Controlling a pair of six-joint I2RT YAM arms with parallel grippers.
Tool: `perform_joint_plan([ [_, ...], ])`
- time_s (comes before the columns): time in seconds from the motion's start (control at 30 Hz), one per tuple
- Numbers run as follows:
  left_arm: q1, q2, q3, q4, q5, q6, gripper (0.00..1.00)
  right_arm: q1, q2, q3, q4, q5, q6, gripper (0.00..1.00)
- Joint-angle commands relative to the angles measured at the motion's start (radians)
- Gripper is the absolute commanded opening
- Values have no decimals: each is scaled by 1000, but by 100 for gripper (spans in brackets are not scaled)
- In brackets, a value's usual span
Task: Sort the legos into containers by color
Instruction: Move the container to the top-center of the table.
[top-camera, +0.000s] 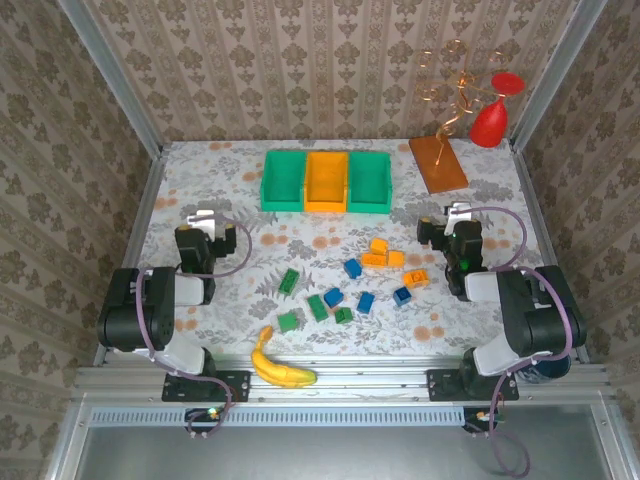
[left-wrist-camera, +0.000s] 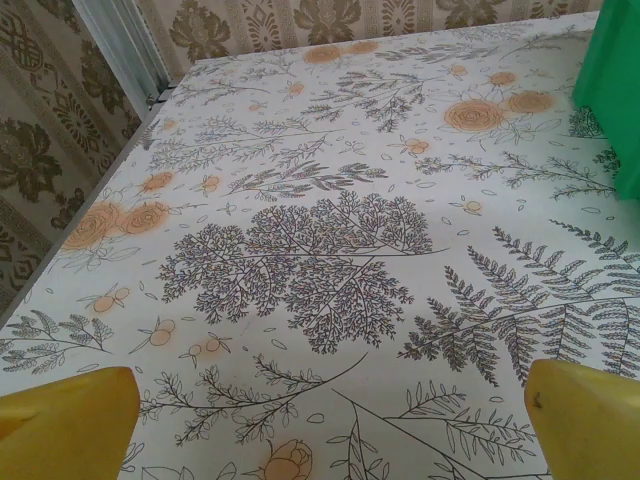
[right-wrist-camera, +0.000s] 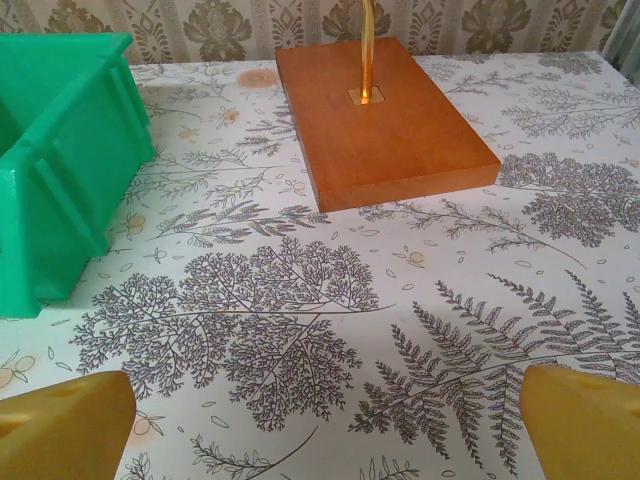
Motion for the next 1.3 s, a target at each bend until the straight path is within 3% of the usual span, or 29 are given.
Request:
perform_joint_plan([
  [0.0, 4, 3, 10, 20, -3, -6, 100, -5, 5, 1, 16, 17, -4, 100],
  [1.27, 26, -35, 15, -25, 6, -37, 100, -7, -13, 6, -12, 32, 4, 100],
])
